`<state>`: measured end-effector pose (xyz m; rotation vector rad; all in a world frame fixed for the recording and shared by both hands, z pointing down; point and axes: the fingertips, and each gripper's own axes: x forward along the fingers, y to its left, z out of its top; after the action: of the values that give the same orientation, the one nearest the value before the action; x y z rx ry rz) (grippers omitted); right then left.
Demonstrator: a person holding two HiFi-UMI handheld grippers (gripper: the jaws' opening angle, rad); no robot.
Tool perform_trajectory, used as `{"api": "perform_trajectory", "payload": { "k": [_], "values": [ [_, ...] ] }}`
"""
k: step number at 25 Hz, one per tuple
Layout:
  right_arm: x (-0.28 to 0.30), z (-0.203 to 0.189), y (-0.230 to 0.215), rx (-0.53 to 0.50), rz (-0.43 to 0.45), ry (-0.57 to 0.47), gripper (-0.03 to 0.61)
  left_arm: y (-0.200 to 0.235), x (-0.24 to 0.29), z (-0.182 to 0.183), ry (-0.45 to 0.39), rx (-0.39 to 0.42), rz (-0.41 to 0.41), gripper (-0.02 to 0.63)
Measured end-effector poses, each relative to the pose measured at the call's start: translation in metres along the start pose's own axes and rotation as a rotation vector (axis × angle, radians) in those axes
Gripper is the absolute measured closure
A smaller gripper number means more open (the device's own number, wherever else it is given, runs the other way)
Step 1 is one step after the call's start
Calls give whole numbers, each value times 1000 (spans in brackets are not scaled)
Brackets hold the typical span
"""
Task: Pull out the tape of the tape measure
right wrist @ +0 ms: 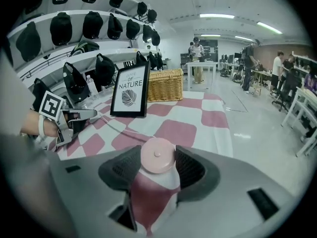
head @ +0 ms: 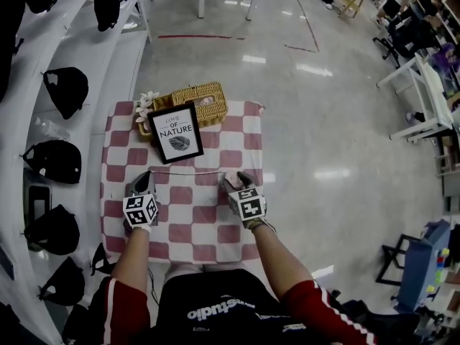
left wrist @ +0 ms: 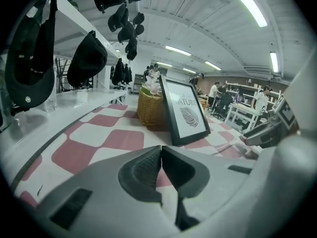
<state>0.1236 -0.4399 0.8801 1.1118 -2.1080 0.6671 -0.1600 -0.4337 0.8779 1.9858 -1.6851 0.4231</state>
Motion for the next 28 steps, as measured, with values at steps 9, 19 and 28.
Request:
{"api": "perform_trajectory", "payload": {
  "k": [9, 19, 28],
  "values": [
    [5, -18, -2, 4, -22, 32, 356, -1, 3, -3, 11, 51, 27, 605],
    [-11, -13, 0, 13, -11, 34, 336, 7, -8, 4, 17, 16, 60, 604],
    [-39, 0, 7, -21, -2, 41, 337, -21, -37, 40, -24, -20, 35, 604]
  ]
}}
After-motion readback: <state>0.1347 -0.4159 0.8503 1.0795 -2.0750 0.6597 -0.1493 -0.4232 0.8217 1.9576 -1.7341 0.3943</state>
